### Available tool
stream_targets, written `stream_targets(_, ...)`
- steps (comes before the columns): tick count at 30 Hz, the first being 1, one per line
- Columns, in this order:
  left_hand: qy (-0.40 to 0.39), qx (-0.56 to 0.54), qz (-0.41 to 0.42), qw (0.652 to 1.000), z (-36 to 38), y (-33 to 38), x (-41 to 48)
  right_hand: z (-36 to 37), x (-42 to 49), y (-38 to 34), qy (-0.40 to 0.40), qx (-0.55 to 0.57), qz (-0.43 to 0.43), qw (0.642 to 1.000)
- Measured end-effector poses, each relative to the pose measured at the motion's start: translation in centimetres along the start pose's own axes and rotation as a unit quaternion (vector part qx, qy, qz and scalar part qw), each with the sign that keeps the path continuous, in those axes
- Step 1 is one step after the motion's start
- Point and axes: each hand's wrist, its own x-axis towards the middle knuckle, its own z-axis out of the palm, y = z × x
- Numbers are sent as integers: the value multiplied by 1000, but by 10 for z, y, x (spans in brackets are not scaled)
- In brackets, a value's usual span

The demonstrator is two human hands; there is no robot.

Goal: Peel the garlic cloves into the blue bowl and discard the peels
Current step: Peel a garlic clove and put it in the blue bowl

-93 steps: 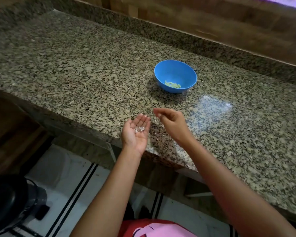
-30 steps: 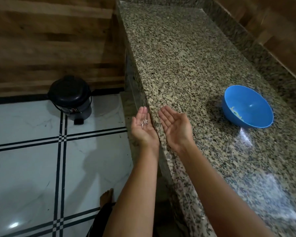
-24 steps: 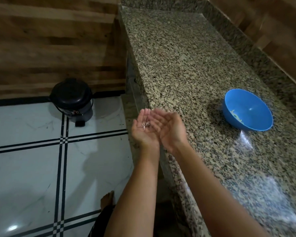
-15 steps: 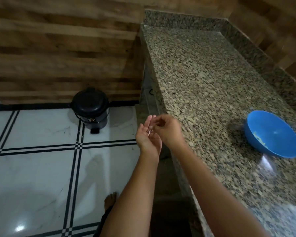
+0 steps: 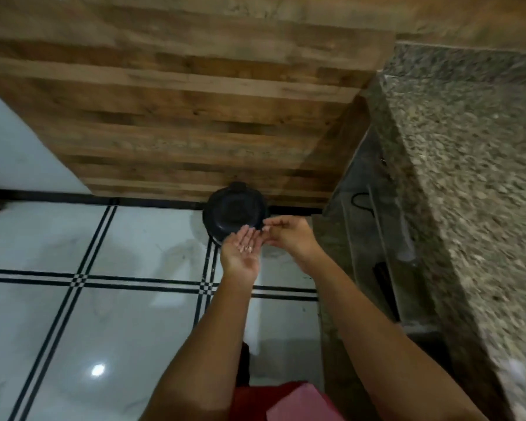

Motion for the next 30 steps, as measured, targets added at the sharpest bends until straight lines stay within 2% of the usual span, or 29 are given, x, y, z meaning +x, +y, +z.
stream_targets(4, 29, 24, -6, 999, 24, 55, 59, 32, 65, -27, 11, 117, 59, 991)
stream_targets(10, 68, 55, -8, 996, 44, 100, 147, 53, 165, -34, 54, 143, 102, 983)
stream_targets(13, 70, 48, -13, 996, 45, 109, 187, 65, 211, -35, 49, 134, 120, 982)
stream_targets(15, 68, 49, -36, 996, 41, 110, 211, 77, 241, -27, 61, 103, 121, 985)
stream_targets(18, 94, 54, -69, 992, 32, 107, 240, 94, 277, -11, 78, 2, 65, 995)
stream_targets(21, 119, 52, -89, 987, 27, 103, 272, 108, 292, 6, 59, -38, 3, 998)
stream_targets(23, 125, 47, -108, 985, 23, 104, 295, 116, 298, 17, 26, -52, -38, 998)
stream_targets(25, 99, 72, -109, 986, 33, 101, 313, 126, 310, 31, -49, -64, -56, 995)
stream_targets(27, 76, 139, -74, 985, 44, 99, 331, 135, 333, 53, -132, -146, -75, 978)
stream_targets(28, 73, 180, -72, 978, 51, 98, 338, 134, 348, 62, -141, -177, -63, 972)
stream_targets(30, 26, 185, -145, 972, 55, 101, 351, 121, 382, 76, -117, -227, 15, 967)
